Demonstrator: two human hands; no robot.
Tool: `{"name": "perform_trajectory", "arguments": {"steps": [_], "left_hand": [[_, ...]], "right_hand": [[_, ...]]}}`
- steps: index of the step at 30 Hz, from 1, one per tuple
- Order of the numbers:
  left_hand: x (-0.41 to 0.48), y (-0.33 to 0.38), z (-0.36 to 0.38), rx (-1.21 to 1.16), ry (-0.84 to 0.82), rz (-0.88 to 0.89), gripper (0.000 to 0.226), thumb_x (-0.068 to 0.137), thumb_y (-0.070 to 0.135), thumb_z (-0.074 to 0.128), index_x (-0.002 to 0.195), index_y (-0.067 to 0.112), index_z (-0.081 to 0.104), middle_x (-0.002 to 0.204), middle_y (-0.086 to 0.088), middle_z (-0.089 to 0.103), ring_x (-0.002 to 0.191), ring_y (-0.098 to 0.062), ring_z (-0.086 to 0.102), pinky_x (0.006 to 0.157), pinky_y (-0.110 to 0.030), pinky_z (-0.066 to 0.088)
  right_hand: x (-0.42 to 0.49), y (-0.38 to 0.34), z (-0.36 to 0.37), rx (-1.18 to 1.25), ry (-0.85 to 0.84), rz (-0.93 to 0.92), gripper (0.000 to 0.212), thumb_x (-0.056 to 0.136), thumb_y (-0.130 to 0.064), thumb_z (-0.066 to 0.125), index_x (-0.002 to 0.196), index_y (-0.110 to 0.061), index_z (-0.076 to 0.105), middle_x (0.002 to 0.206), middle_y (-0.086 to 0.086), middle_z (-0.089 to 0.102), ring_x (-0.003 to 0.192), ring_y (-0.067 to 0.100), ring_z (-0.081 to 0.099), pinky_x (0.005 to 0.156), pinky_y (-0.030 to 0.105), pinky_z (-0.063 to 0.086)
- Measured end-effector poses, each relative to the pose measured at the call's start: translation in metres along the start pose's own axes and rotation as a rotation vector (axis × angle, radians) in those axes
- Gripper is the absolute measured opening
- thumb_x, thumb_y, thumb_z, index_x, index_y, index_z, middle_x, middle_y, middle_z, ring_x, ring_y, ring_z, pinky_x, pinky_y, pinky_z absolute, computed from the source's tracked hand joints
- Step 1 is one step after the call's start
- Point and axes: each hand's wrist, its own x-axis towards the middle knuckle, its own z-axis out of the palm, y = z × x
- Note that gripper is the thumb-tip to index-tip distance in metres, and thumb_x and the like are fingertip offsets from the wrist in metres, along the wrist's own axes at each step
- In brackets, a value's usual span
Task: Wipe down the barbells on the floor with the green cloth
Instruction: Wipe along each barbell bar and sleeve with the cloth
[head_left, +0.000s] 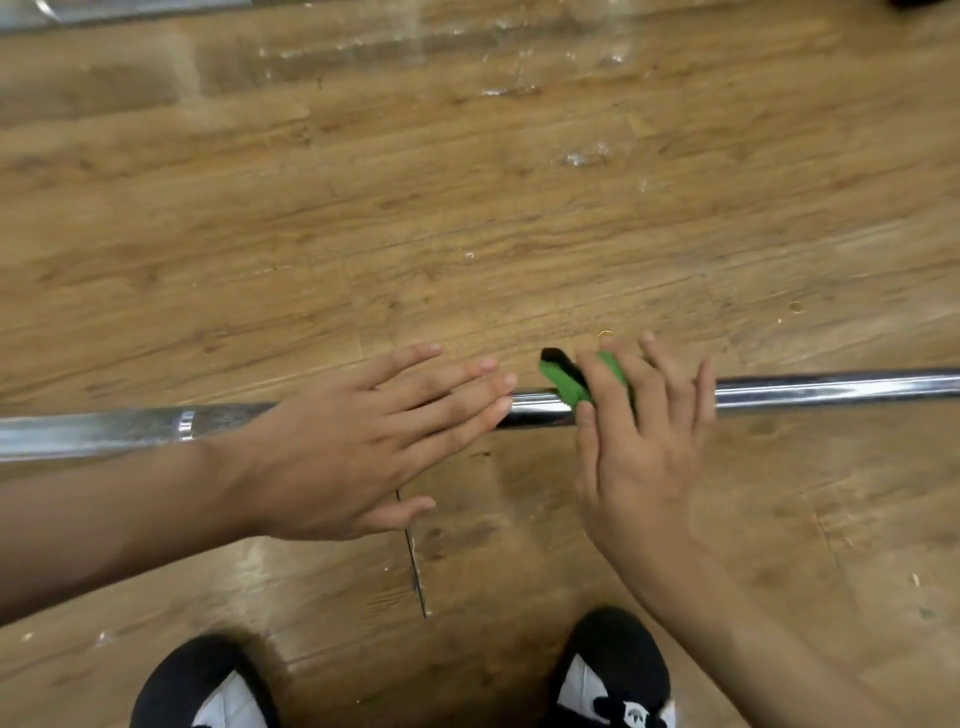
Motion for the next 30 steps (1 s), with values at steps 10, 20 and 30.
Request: {"name": "perform_trajectory", "arguments": {"steps": [10,20,30], "left_hand": [[0.03,-0.02,0.0,0.044,0.021,-0.329,0.096,0.1,0.073,0.03,0.165,0.002,0.019,0.172,-0.019,0.019,0.16,-0.038,0.012,0.128,-0.055,0.016],[0.05,-0.047,0.006,0.044,0.041,-0.519,0.116,0.094,0.087,0.017,0.163,-0.005,0.015,0.169,-0.023,0.024,0.16,-0.037,0.016,0.127,-0.055,0.023],[0.076,-0.064,0.009,0.011,0.018,-0.691,0.128,0.085,0.095,0.008,0.157,-0.009,0.031,0.157,-0.028,0.043,0.153,-0.044,0.03,0.123,-0.055,0.028]], "right_hand": [[0.035,0.047,0.027,-0.071,0.112,0.054,0.039,0.112,-0.03,0.038,0.146,-0.017,0.052,0.154,0.015,0.05,0.149,0.037,0.037,0.125,0.06,0.012],[0.08,0.071,0.056,-0.144,0.156,-0.144,0.042,0.112,-0.033,0.039,0.152,-0.023,0.045,0.157,0.016,0.047,0.149,0.033,0.041,0.123,0.063,0.017],[0.116,-0.017,0.093,-0.12,0.021,-0.248,0.05,0.105,-0.024,0.053,0.155,-0.024,0.047,0.164,0.01,0.038,0.155,0.033,0.028,0.128,0.054,0.011]]}}
